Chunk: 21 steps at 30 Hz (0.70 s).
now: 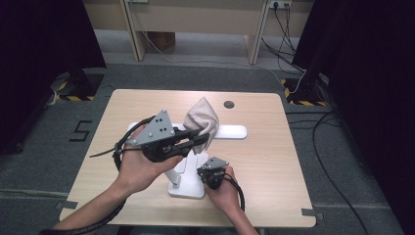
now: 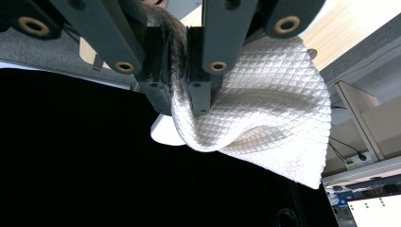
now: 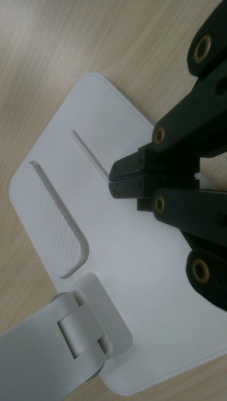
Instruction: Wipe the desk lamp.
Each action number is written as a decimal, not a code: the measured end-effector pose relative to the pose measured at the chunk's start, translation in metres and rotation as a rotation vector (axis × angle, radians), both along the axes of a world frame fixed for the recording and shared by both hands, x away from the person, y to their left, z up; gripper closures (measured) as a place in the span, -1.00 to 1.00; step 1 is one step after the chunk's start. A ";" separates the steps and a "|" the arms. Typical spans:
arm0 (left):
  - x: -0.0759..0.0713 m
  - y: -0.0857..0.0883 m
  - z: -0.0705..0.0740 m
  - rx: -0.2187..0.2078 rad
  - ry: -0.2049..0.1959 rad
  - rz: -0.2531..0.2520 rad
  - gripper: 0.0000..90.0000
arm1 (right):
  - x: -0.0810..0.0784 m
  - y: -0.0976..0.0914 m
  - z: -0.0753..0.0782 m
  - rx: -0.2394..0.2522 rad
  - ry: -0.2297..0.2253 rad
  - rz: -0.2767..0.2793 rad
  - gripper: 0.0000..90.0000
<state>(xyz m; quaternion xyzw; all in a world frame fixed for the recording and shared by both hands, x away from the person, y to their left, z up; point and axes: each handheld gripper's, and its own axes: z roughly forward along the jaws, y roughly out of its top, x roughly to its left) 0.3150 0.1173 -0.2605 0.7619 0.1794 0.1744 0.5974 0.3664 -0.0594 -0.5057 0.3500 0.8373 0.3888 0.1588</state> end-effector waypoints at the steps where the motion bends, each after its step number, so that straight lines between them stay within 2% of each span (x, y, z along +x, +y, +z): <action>1: 0.000 -0.001 0.000 -0.001 -0.001 0.000 0.83 | 0.000 0.000 0.000 0.000 -0.001 0.000 1.00; 8: 0.002 -0.005 0.000 -0.007 0.004 0.000 0.83 | 0.000 0.000 0.000 0.000 -0.002 0.000 1.00; 13: 0.002 -0.007 0.000 -0.026 -0.004 0.010 0.83 | 0.000 0.000 0.000 0.002 -0.003 0.000 1.00; 21: 0.003 -0.013 0.000 -0.019 -0.001 0.007 0.83 | 0.000 0.000 0.000 0.003 -0.003 -0.001 1.00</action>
